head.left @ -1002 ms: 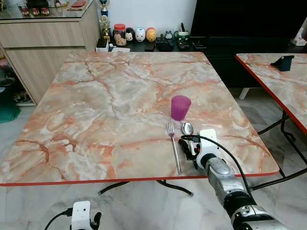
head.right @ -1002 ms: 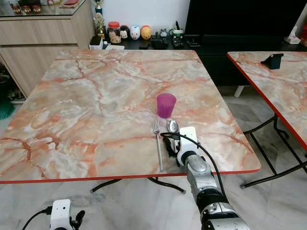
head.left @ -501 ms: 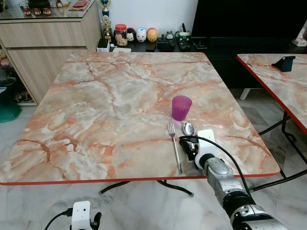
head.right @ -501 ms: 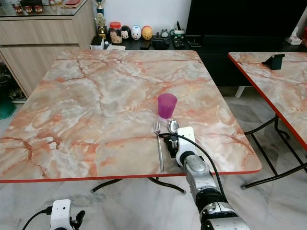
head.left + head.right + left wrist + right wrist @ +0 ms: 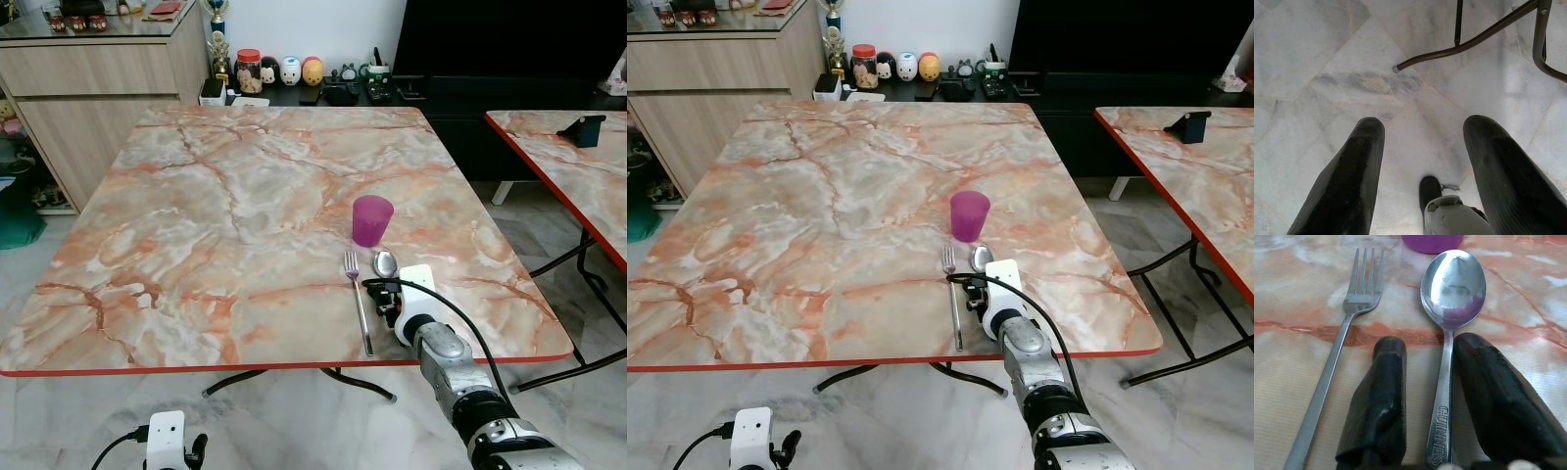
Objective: Setting the table
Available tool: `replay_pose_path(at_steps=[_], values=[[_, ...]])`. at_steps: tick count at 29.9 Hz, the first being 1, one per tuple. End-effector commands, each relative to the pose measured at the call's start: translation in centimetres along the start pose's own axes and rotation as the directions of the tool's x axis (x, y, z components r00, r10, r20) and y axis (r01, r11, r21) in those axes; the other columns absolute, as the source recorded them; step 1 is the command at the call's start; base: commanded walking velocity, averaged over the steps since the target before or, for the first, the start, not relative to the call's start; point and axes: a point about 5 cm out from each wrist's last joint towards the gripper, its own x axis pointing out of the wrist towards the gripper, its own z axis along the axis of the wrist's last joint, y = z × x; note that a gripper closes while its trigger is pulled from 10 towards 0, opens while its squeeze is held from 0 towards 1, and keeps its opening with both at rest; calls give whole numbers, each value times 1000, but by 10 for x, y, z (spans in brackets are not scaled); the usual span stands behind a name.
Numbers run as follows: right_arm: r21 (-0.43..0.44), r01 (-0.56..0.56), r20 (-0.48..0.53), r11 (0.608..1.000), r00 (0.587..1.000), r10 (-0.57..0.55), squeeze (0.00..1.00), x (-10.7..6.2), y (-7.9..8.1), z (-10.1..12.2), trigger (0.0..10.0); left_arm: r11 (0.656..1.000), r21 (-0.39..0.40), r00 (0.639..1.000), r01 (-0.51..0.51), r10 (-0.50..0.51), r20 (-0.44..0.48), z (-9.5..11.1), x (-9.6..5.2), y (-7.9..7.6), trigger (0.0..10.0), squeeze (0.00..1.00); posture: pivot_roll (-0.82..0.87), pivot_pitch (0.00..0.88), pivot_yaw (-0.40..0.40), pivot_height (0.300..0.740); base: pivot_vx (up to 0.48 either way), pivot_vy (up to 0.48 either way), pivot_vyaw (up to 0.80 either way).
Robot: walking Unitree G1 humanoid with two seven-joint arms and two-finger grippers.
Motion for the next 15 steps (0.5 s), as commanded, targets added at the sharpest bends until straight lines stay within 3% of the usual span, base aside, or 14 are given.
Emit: replay_pose_path(at_steps=[1,15], values=[[-2,27,-30,1000,999,-27,0,-1,-6,-3,0,1000,-7,1000,-5,5,-20,-5,-2,0,10000,0,-74,10,-42,719,0,0,0],[0,59,-16,998,998,-59,0,-1,-9,-2,0,1000,-7,1000,-7,7,-16,-4,-2,1,10000,0,-72,10,-41,719,0,0,0]])
